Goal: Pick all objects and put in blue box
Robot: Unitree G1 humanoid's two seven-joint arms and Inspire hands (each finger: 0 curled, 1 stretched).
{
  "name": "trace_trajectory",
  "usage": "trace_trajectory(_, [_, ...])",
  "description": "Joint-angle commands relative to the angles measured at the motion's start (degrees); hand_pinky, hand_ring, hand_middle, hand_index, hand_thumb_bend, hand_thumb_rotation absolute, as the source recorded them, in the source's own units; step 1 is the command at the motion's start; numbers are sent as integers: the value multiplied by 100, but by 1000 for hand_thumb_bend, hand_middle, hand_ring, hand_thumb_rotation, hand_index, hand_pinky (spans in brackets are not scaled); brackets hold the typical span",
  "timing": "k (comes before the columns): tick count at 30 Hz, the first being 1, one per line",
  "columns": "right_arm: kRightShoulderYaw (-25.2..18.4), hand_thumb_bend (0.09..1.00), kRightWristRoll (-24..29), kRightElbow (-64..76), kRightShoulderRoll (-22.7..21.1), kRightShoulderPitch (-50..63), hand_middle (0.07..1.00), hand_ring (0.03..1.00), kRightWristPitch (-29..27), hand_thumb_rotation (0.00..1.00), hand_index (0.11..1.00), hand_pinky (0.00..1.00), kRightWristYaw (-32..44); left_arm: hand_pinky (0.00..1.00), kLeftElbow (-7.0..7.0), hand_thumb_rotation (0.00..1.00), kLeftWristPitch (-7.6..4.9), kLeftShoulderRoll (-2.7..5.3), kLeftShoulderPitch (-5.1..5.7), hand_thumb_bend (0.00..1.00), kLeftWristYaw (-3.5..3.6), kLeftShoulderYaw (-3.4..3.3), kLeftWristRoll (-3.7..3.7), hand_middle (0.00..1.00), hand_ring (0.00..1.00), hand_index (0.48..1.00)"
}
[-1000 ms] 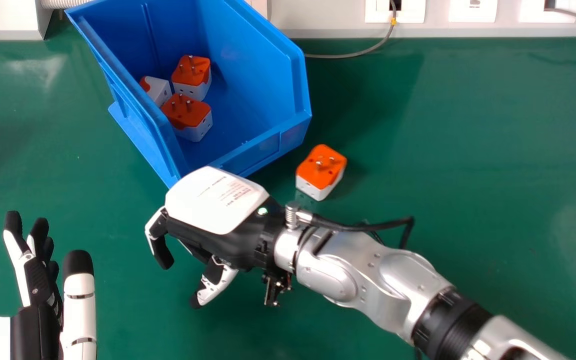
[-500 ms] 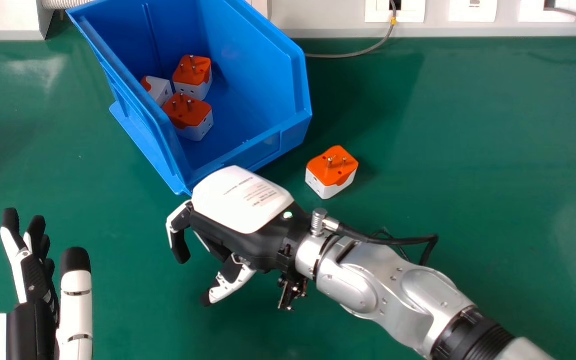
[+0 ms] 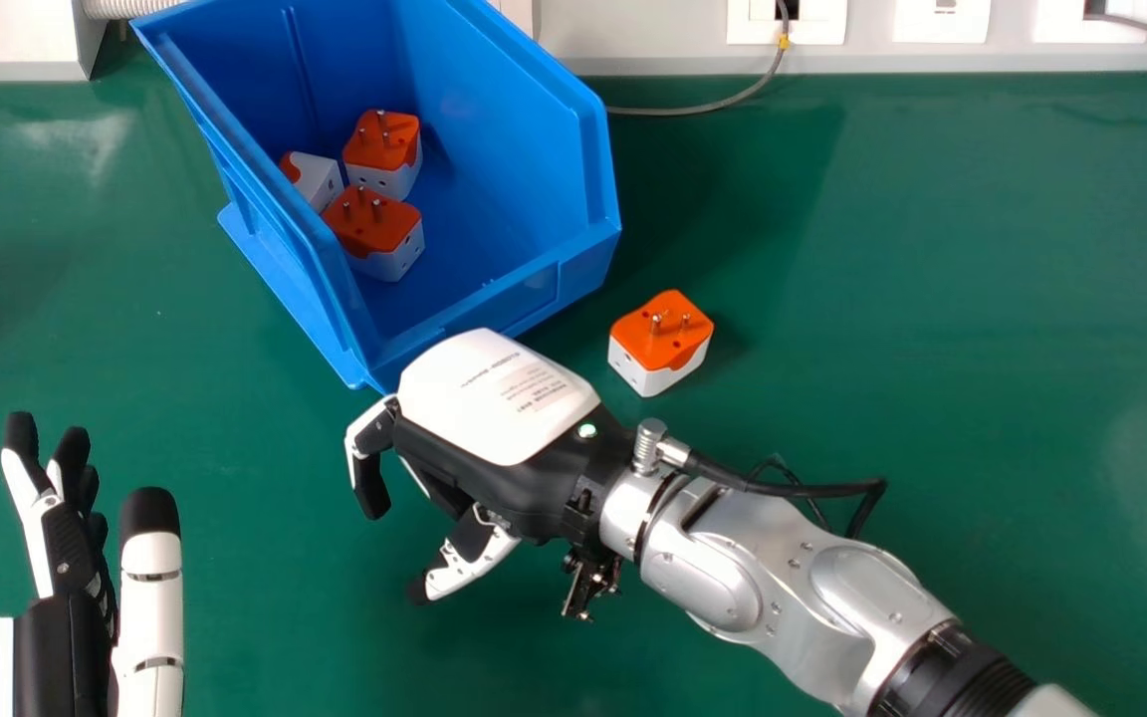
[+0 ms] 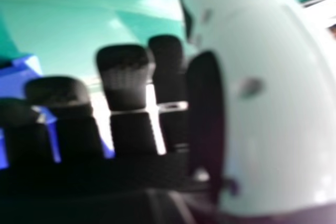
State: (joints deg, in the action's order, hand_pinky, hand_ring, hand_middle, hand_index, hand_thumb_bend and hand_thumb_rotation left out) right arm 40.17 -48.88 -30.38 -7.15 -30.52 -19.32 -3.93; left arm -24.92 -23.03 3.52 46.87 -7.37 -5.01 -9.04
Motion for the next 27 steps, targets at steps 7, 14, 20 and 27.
trace_trajectory(7, [-577, 489, 634, 1153, -31, 976, 178, 96, 556, 153, 469, 53, 222, 1000, -17, 1000, 109, -99, -121, 481, 51, -108, -89, 1000, 1000, 1000])
trace_trajectory(14, [-1017, 487, 971, 2567, -73, 2235, 265, 187, 1287, 159, 471, 133, 376, 1000, -65, 1000, 348, -212, -299, 496, 213, -76, -100, 1000, 1000, 1000])
trace_trajectory(20, [-1327, 486, 732, 3257, -331, 2767, 400, 335, 1310, 165, 480, 271, 16, 1000, -75, 1000, 482, -309, -425, 498, 325, -29, -115, 1000, 1000, 1000])
trace_trajectory(27, [-1789, 482, 824, 3594, -603, 2952, 560, 509, 1113, 237, 531, 426, -272, 1000, -46, 1000, 587, -341, -550, 532, 402, -22, -68, 1000, 1000, 1000])
